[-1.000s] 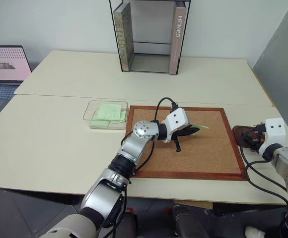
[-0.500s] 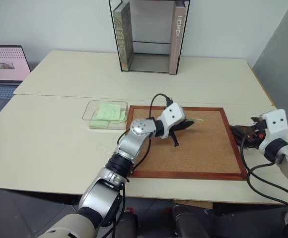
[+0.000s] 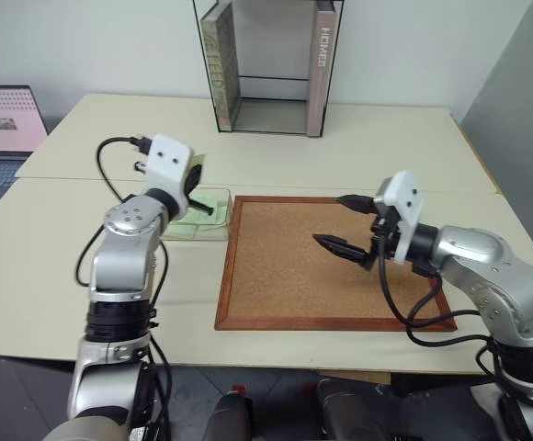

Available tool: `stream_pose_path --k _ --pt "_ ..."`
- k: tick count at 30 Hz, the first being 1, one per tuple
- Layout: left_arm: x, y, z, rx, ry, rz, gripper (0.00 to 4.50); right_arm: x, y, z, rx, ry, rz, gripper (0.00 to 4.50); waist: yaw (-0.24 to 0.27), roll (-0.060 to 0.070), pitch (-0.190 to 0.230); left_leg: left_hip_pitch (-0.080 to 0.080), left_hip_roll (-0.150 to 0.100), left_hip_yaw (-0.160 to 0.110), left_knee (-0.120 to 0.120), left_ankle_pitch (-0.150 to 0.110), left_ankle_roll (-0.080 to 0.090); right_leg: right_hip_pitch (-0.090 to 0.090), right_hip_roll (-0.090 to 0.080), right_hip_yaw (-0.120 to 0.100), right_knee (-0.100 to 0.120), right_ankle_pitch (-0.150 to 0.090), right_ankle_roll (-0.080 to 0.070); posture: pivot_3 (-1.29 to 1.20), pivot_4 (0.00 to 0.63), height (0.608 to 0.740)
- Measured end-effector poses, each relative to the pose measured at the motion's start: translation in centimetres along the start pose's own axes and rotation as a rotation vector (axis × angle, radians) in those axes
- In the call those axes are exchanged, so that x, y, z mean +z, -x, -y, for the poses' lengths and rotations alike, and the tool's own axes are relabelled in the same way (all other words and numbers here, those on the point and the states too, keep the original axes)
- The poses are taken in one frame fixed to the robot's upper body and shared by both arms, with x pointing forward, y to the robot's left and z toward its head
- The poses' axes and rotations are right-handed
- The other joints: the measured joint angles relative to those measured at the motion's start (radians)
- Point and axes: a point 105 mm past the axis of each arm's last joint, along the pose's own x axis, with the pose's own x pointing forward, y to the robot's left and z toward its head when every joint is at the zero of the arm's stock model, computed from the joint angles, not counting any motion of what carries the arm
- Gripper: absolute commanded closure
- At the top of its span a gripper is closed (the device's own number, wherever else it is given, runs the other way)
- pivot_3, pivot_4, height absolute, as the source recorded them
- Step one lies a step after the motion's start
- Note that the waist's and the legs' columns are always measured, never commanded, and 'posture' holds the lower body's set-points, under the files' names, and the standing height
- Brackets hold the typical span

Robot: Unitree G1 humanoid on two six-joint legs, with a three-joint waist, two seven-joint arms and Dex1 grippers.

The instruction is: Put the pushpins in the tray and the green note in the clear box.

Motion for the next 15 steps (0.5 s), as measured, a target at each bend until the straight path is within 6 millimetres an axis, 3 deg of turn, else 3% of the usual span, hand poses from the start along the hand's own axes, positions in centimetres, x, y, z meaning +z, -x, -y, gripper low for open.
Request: stream_pose_path --k 5,14,15 --pt "-1.3 0.8 -2.7 0.058 -0.016 -0.075 4.5 -0.6 -1.8 -0.7 0.069 -0.006 -0.014 0.01 0.016 -0.001 0.001 0.0 0.0 0.0 0.0 0.0 0.0 -0.001 -0.001 0.0 0.0 0.0 0.0 0.0 0.15 0.74" --pt "-3.3 0.5 -1.3 -0.039 0.069 -0.17 4.5 -0.8 -2.8 -1.4 0.117 0.013 -0.022 0.01 0.018 -0.001 0.001 0.0 0.001 0.0 0.0 0.0 0.0 -0.001 0.0 -0.001 0.001 0.0 -0.001 0.0 0.15 0.74" --pt "-3.4 0.5 -1.1 -0.049 0.074 -0.171 4.3 -0.8 -2.8 -1.4 0.117 0.013 -0.021 0.0 0.018 -0.001 0.001 0.0 0.001 0.0 0.0 0.0 0.0 -0.001 0.0 -0.001 0.001 0.0 -0.001 0.0 0.15 0.74"
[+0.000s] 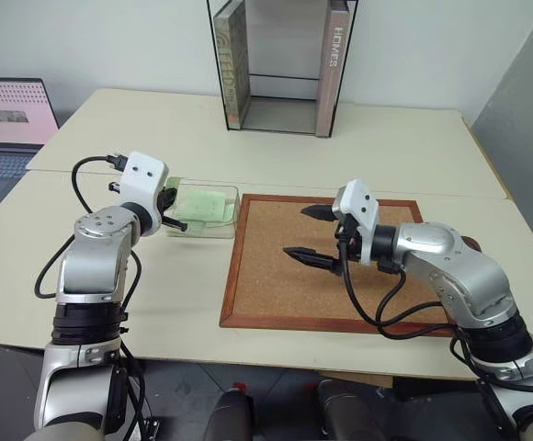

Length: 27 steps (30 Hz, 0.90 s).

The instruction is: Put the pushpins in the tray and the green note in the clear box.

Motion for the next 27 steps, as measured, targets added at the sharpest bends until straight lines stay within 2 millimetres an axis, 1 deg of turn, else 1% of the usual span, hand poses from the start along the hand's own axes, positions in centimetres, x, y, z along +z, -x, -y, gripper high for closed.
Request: stream_pose_path --k 1,2,3,8,9,10,15,18,20,23,25,27 --pt "0.0 0.0 0.1 -0.01 0.005 0.001 4.1 0.0 -0.1 0.0 0.0 0.0 0.002 0.0 0.0 0.0 0.0 0.0 0.0 0.0 0.0 0.0 0.0 0.0 0.0 0.0 0.0 0.0 0.0 0.0 0.15 0.74" --pt "0.0 0.0 0.2 -0.016 0.009 0.002 4.02 0.0 -0.1 -0.1 0.001 0.0 0.004 0.0 0.0 0.0 0.0 0.0 0.0 0.0 0.0 0.0 0.0 0.0 0.0 0.0 0.0 0.0 0.0 0.0 0.15 0.74" --pt "0.1 0.0 0.3 -0.02 0.012 0.005 3.76 0.1 -0.2 -0.1 0.003 -0.001 0.006 0.0 0.0 0.0 0.0 0.0 0.0 0.0 0.0 0.0 0.0 0.0 0.0 0.0 0.0 0.0 0.0 0.0 0.15 0.74" --pt "0.4 0.0 0.3 -0.027 0.017 0.014 2.81 0.0 -0.3 -0.1 0.0 0.002 0.003 0.0 0.0 0.0 0.0 0.0 0.0 0.0 0.0 0.0 0.0 0.0 0.0 0.0 0.0 0.0 0.0 0.0 0.15 0.74" --pt "0.4 -0.1 0.3 -0.028 0.019 0.014 2.68 0.0 -0.3 -0.1 0.0 0.002 0.001 0.0 0.0 0.0 0.0 0.0 0.0 0.0 0.0 0.0 0.0 0.0 0.0 0.0 0.0 0.0 0.0 0.0 0.15 0.74" --pt "0.4 -0.1 0.3 -0.03 0.02 0.014 2.44 0.0 -0.3 -0.1 0.001 0.001 0.0 0.0 0.0 0.0 0.0 0.0 0.0 0.0 0.0 0.0 0.0 0.0 0.0 0.0 0.0 0.0 0.0 0.0 0.15 0.74" --pt "0.4 0.0 0.5 -0.039 0.031 0.008 1.65 -0.1 -0.3 -0.2 0.002 -0.002 -0.003 0.0 0.0 0.0 0.0 0.0 0.0 0.0 0.0 0.0 0.0 0.0 0.0 0.0 0.0 0.0 0.0 0.0 0.15 0.74" --pt "0.5 0.0 0.9 -0.057 0.022 0.012 1.65 -0.1 -0.3 -0.2 0.002 -0.002 -0.003 0.0 0.0 0.0 0.0 0.0 0.0 0.0 0.0 0.0 0.0 0.0 0.0 0.0 0.0 0.0 0.0 0.0 0.15 0.74" --pt "1.2 0.1 1.6 -0.093 0.001 0.045 1.65 0.0 -0.3 -0.1 -0.006 -0.001 0.003 0.0 0.0 0.0 0.0 0.0 0.0 0.0 0.0 0.0 0.0 0.0 0.0 0.0 0.0 0.0 0.0 0.0 0.15 0.74" --pt "2.8 0.6 3.0 -0.162 -0.073 0.116 1.65 0.6 -0.2 0.2 -0.035 0.012 0.032 0.0 0.0 0.0 0.0 0.0 0.0 0.0 0.0 0.0 0.0 0.0 0.0 0.0 0.0 0.0 0.0 0.0 0.15 0.74" --pt "3.3 1.0 4.2 -0.215 -0.096 0.152 1.65 1.0 0.1 0.6 -0.077 0.026 0.063 0.0 0.0 0.0 0.0 0.0 0.0 0.0 0.0 0.0 0.0 0.0 0.0 0.0 0.0 0.0 0.0 0.0 0.15 0.74" --pt "3.6 1.3 6.0 -0.281 -0.121 0.199 1.65 1.0 0.8 0.9 -0.135 0.017 0.094 0.0 0.003 0.0 0.0 0.0 0.0 0.0 0.0 0.0 0.0 0.0 0.0 0.0 0.0 0.0 0.0 0.0 0.15 0.74"
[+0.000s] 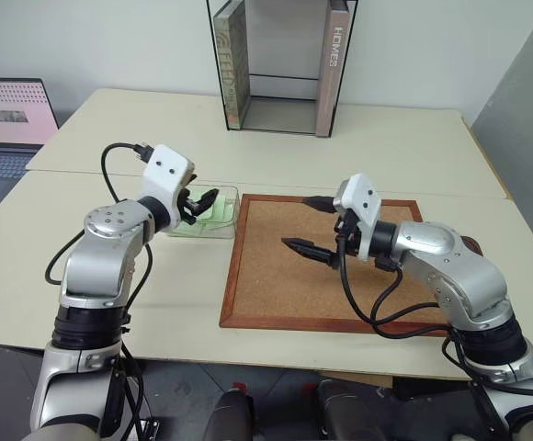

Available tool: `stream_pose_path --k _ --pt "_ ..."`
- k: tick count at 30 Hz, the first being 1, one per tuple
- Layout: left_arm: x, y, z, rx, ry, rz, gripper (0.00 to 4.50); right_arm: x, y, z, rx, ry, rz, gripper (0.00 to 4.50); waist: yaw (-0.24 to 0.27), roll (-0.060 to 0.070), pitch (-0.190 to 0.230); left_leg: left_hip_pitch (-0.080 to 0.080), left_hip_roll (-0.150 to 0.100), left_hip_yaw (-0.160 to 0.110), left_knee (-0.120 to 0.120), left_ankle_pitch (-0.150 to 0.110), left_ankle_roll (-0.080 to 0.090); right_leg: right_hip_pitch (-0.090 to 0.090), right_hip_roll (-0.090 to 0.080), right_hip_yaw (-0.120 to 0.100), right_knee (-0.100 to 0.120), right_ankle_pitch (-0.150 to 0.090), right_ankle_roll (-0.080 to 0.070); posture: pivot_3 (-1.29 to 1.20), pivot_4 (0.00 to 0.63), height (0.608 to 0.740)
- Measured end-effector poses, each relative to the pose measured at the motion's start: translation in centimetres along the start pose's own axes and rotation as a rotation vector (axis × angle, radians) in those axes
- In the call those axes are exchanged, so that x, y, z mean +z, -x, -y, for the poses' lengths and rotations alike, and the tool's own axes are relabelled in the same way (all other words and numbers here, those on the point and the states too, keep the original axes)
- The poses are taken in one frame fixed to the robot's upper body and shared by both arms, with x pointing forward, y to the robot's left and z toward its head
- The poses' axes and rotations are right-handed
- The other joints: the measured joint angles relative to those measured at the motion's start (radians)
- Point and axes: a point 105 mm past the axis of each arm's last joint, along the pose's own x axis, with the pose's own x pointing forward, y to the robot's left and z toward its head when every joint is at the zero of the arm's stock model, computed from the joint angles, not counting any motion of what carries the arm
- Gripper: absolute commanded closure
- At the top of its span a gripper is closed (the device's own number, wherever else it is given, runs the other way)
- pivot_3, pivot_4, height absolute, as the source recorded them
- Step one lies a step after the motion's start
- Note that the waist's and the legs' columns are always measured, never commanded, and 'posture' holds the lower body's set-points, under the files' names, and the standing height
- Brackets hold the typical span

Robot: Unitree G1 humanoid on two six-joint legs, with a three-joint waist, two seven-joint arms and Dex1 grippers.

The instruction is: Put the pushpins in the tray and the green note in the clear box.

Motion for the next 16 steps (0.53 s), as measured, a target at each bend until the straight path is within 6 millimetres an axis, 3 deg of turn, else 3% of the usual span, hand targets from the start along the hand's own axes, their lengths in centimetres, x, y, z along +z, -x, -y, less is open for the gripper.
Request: stream_pose_path --k 6,10,16 --pt "1.4 -0.3 5.4 -0.207 -0.006 0.104 1.65 -1.4 3.4 0.2 -0.13 -0.129 0.0 0.0 0.002 0.0 0.0 0.0 0.0 0.001 0.001 0.0 0.0 0.0 0.0 0.001 0.0 0.0 0.0 0.0 0.15 0.74" --pt "0.9 0.1 8.5 -0.391 0.002 0.102 1.65 -2.5 7.5 -0.5 -0.167 -0.177 -0.077 0.0 -0.001 0.0 0.0 0.001 0.0 0.001 0.001 0.0 0.0 0.0 0.0 0.001 0.001 0.0 0.0 0.0 0.15 0.74" --pt "0.5 0.3 9.3 -0.488 0.007 0.101 1.65 -1.8 9.3 -0.4 -0.186 -0.15 -0.1 0.0 -0.009 0.0 0.0 0.003 0.001 0.002 0.002 0.0 0.0 0.002 0.001 0.002 0.001 -0.003 -0.005 0.0 0.15 0.74"
